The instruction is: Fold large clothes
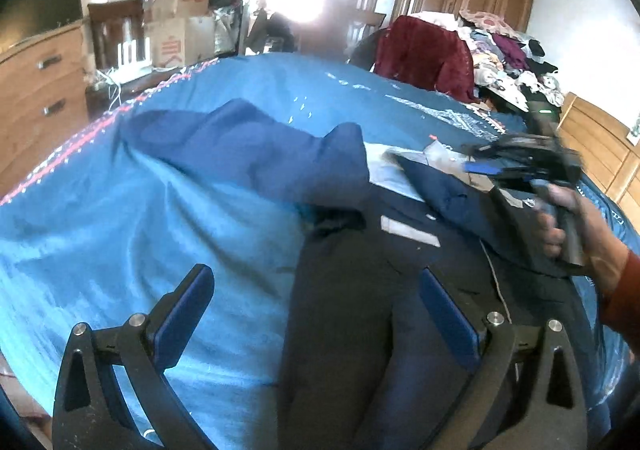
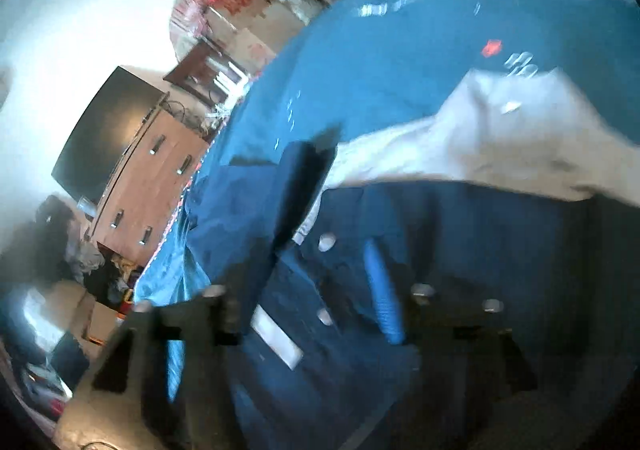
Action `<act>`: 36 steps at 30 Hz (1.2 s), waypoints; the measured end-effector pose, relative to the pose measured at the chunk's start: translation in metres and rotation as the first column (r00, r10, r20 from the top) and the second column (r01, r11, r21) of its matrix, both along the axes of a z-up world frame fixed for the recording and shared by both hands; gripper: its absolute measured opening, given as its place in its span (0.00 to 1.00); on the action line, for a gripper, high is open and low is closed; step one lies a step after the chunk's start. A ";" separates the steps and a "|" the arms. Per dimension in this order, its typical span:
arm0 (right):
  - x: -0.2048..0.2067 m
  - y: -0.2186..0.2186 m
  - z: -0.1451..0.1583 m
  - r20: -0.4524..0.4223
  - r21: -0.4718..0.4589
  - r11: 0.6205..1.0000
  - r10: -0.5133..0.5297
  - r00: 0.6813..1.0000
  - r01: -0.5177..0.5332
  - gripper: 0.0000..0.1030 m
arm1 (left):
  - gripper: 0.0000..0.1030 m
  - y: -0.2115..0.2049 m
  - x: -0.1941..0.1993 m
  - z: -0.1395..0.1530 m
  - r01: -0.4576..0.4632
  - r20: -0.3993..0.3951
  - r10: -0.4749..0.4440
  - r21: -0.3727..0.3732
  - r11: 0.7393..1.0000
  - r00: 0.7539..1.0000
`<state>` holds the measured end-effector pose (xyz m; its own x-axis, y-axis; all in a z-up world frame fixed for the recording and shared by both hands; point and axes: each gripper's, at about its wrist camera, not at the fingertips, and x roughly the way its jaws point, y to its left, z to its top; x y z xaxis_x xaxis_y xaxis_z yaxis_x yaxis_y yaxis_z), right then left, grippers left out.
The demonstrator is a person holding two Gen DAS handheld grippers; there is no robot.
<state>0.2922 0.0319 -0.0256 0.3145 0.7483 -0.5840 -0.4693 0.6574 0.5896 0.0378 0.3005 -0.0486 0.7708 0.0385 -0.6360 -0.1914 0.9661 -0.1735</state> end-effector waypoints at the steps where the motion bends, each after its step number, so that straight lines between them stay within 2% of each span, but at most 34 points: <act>1: 0.000 -0.013 0.000 0.020 -0.016 1.000 -0.016 1.000 0.016 0.59 | 0.99 -0.001 0.002 -0.003 0.000 -0.003 0.000 -0.001 1.000 1.000; 5: -0.016 -0.102 -0.001 0.073 -0.132 0.975 -0.170 0.983 0.179 0.60 | 0.99 0.000 0.006 -0.012 0.003 -0.014 -0.003 -0.011 1.000 1.000; 9: -0.026 -0.190 -0.021 0.038 -0.170 0.928 -0.331 0.943 0.332 0.60 | 0.99 0.009 0.010 -0.014 -0.020 -0.011 0.019 -0.043 0.999 1.000; 12: -0.033 -0.235 -0.053 -0.048 -0.208 0.887 -0.431 0.901 0.413 0.58 | 0.99 0.021 0.012 -0.014 -0.051 -0.013 0.050 -0.081 0.995 0.999; 15: -0.049 -0.245 -0.061 -0.083 -0.217 0.883 -0.442 0.893 0.417 0.58 | 0.99 0.039 0.016 -0.008 -0.080 -0.011 0.079 -0.109 0.991 0.997; 17: -0.065 -0.236 -0.049 -0.052 -0.192 0.892 -0.425 0.904 0.409 0.59 | 0.99 0.057 0.019 0.004 -0.103 0.010 0.105 -0.115 0.988 0.994; 20: -0.085 -0.219 -0.031 -0.012 -0.168 0.905 -0.397 0.918 0.390 0.65 | 0.99 0.101 0.029 0.023 -0.145 0.056 0.157 -0.173 0.974 0.986; 23: -0.100 -0.205 -0.021 -0.001 -0.153 0.922 -0.361 0.933 0.356 0.65 | 0.99 0.156 0.052 0.024 -0.221 0.035 0.232 -0.200 0.955 0.972; 27: -0.109 -0.190 -0.017 -0.009 -0.143 0.933 -0.334 0.943 0.329 0.65 | 0.98 0.227 0.085 0.012 -0.320 -0.005 0.331 -0.269 0.909 0.944; 29: -0.110 -0.186 -0.020 -0.023 -0.138 0.934 -0.337 0.941 0.331 0.66 | 0.87 0.255 0.105 0.003 -0.330 -0.024 0.340 -0.309 0.892 0.940; 31: -0.108 -0.182 -0.024 -0.032 -0.142 0.932 -0.342 0.939 0.335 0.66 | 0.69 0.273 0.120 -0.005 -0.322 -0.039 0.329 -0.343 0.883 0.944; 34: -0.106 -0.176 -0.029 -0.048 -0.151 0.931 -0.342 0.938 0.332 0.66 | 0.65 0.288 0.149 -0.015 -0.317 -0.079 0.308 -0.326 0.890 0.948; 36: -0.104 -0.173 -0.031 -0.052 -0.154 0.931 -0.342 0.938 0.331 0.66 | 0.65 0.300 0.162 -0.027 -0.351 -0.127 0.327 -0.319 0.880 0.936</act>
